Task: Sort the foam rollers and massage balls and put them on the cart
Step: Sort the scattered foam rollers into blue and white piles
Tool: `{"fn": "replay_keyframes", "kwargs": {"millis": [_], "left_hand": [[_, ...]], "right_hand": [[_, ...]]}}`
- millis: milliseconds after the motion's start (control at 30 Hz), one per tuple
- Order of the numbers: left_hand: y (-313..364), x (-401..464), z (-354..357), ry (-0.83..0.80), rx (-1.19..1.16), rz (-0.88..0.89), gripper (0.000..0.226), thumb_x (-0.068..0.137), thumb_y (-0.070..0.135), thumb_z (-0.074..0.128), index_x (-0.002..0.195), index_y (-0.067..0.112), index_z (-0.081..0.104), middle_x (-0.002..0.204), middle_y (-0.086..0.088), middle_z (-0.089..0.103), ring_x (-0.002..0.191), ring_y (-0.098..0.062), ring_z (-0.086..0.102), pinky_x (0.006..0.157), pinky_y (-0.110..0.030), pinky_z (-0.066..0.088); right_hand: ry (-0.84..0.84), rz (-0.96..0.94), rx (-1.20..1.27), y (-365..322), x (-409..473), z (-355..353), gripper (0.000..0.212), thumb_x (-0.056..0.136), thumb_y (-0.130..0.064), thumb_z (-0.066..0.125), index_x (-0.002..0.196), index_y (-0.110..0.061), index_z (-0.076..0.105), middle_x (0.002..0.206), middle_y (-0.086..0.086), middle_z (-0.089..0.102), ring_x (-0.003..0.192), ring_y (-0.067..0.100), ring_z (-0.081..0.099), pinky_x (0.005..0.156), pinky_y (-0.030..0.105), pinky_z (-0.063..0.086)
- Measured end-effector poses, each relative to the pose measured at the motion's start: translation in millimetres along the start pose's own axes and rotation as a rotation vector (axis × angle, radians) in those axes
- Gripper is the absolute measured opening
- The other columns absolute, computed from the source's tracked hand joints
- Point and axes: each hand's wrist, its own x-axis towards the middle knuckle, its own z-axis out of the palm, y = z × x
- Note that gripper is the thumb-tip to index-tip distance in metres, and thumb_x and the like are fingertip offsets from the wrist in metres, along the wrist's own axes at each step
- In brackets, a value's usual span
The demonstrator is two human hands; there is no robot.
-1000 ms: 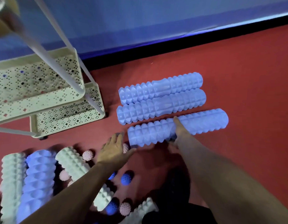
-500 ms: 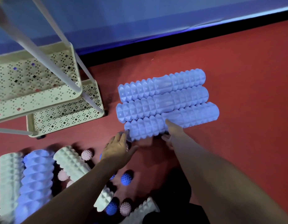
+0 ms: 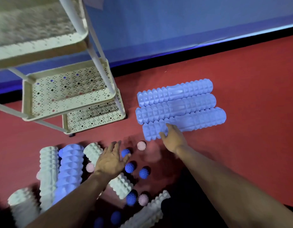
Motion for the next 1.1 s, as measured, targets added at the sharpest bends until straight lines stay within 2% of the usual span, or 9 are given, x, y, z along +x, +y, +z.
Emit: {"fn": "replay_keyframes", "kwargs": {"millis": [167, 333, 467, 633, 833, 933, 1100], "left_hand": [[-48, -60, -19, 0.062, -0.020, -0.055, 0.079, 0.096, 0.066, 0.040, 0.158, 0.020, 0.023, 0.160, -0.002, 0.028, 0.143, -0.025, 0.036, 0.114, -0.040, 0.036], [-96, -125, -29, 0.122, -0.166, -0.172, 0.078, 0.096, 0.062, 0.049, 0.157, 0.018, 0.028, 0.160, -0.003, 0.033, 0.145, -0.024, 0.034, 0.113, -0.042, 0.036], [-134, -166, -27, 0.122, -0.261, -0.302, 0.081, 0.095, 0.060, 0.052, 0.157, 0.015, 0.026, 0.160, -0.007, 0.030, 0.143, -0.029, 0.039, 0.113, -0.040, 0.035], [-177, -195, -10, 0.097, -0.422, -0.425, 0.082, 0.091, 0.058, 0.061, 0.153, 0.014, 0.032, 0.151, -0.013, 0.039, 0.134, -0.034, 0.046, 0.107, -0.046, 0.042], [-208, -195, 14, 0.018, -0.533, -0.521, 0.100, 0.083, 0.071, 0.062, 0.155, 0.012, 0.025, 0.152, -0.015, 0.034, 0.135, -0.036, 0.044, 0.112, -0.047, 0.040], [-217, -188, 27, -0.009, -0.551, -0.544, 0.102, 0.080, 0.076, 0.062, 0.155, 0.015, 0.026, 0.149, -0.014, 0.038, 0.132, -0.036, 0.048, 0.110, -0.047, 0.042], [-225, -169, 45, -0.092, -0.733, -0.649, 0.104, 0.076, 0.067, 0.074, 0.153, 0.015, 0.029, 0.149, -0.014, 0.041, 0.133, -0.035, 0.048, 0.111, -0.045, 0.042]], "right_hand": [[-0.009, -0.303, -0.242, -47, -58, 10, 0.064, 0.098, -0.049, 0.049, 0.154, -0.020, 0.036, 0.161, 0.002, 0.031, 0.143, 0.026, 0.038, 0.114, 0.037, 0.032], [-0.027, -0.442, -0.343, -99, -115, 23, 0.065, 0.100, -0.051, 0.045, 0.157, -0.022, 0.029, 0.163, 0.000, 0.028, 0.149, 0.020, 0.027, 0.122, 0.035, 0.020], [-0.041, -0.565, -0.450, -139, -155, 46, 0.065, 0.100, -0.049, 0.044, 0.157, -0.024, 0.027, 0.164, -0.003, 0.025, 0.148, 0.021, 0.028, 0.121, 0.036, 0.019], [-0.066, -0.689, -0.573, -175, -188, 85, 0.064, 0.100, -0.051, 0.043, 0.156, -0.023, 0.029, 0.163, -0.002, 0.027, 0.147, 0.022, 0.028, 0.121, 0.040, 0.021], [-0.135, -0.705, -0.646, -196, -207, 125, 0.062, 0.101, -0.050, 0.042, 0.156, -0.022, 0.030, 0.163, -0.001, 0.027, 0.147, 0.024, 0.028, 0.121, 0.038, 0.018], [-0.176, -0.683, -0.637, -201, -207, 138, 0.063, 0.102, -0.050, 0.041, 0.157, -0.023, 0.028, 0.163, -0.002, 0.025, 0.148, 0.022, 0.026, 0.122, 0.036, 0.017], [-0.194, -0.643, -0.594, -205, -204, 155, 0.062, 0.100, -0.052, 0.043, 0.156, -0.028, 0.029, 0.161, -0.006, 0.029, 0.145, 0.021, 0.031, 0.118, 0.033, 0.022]]}}
